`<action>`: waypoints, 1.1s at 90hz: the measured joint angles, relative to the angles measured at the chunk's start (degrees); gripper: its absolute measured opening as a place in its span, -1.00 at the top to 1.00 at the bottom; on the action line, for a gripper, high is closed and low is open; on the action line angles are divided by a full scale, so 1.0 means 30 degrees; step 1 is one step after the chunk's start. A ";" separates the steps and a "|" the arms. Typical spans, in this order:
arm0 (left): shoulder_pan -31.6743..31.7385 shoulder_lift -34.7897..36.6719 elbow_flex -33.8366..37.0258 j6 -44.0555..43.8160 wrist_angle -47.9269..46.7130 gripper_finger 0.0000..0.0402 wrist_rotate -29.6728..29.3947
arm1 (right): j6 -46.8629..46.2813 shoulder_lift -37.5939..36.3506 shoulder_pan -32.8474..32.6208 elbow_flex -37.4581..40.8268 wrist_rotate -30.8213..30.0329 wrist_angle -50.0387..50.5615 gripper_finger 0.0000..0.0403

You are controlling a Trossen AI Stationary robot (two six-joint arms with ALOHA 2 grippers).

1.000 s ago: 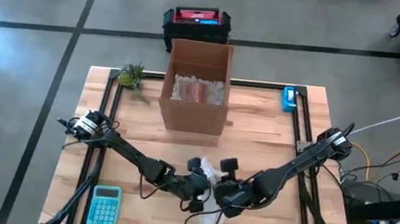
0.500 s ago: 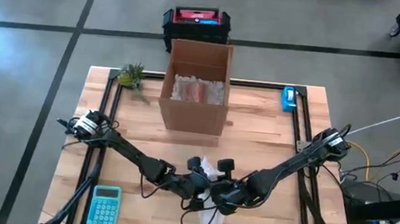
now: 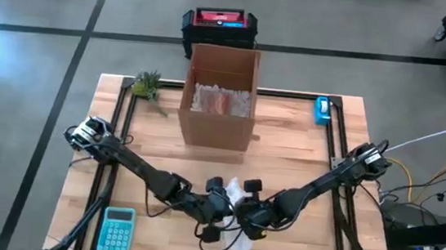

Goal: Wrap mug
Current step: Wrap the yellow mug with bubble wrap

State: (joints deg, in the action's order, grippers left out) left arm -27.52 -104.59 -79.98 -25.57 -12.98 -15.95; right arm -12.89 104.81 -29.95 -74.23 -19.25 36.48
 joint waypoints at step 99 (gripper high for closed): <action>0.0914 -0.2851 0.1173 -0.0035 0.4972 1.00 -0.1928 | 0.0446 -0.1132 -0.0095 -0.4571 0.0684 0.6623 0.91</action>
State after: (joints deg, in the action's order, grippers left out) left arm -24.77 -113.14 -76.47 -25.67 1.93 -21.74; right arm -11.55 101.42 -30.24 -87.94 -17.20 56.35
